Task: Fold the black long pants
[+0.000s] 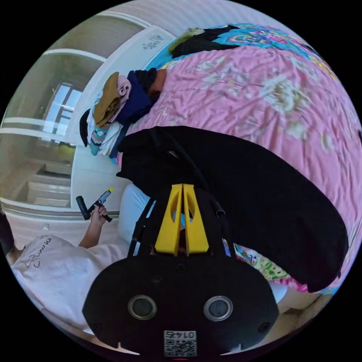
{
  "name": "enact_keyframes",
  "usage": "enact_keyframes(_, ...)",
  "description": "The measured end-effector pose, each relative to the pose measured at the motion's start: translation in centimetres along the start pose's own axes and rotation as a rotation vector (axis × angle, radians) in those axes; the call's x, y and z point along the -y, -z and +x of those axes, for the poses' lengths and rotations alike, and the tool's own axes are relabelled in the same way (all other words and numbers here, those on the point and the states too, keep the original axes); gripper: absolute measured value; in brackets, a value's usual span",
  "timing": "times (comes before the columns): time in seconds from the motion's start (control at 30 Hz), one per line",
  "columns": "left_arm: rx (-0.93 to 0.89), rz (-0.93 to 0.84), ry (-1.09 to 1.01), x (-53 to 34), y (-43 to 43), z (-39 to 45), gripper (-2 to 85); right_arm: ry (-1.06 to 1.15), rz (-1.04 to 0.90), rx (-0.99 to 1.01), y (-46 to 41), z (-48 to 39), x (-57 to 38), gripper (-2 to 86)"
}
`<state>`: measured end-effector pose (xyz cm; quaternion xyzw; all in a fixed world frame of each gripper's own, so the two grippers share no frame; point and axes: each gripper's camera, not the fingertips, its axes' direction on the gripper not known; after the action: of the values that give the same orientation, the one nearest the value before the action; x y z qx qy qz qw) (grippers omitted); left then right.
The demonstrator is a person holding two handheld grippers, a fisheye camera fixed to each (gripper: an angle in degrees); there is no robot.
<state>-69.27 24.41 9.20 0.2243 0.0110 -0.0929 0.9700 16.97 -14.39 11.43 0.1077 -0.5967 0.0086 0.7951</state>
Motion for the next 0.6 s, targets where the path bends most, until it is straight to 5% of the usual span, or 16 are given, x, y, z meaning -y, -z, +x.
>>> enact_keyframes(0.27, -0.04, -0.057, -0.354, 5.4, -3.7, 8.3, -0.9, -0.456, 0.318, 0.069, 16.1, 17.5, -18.6, 1.1)
enact_keyframes(0.6, -0.271, -0.081, -0.115, 10.2, -7.6, 7.8, 5.9, -0.769, 0.536, 0.022, 30.6, 29.2, -28.4, 10.6)
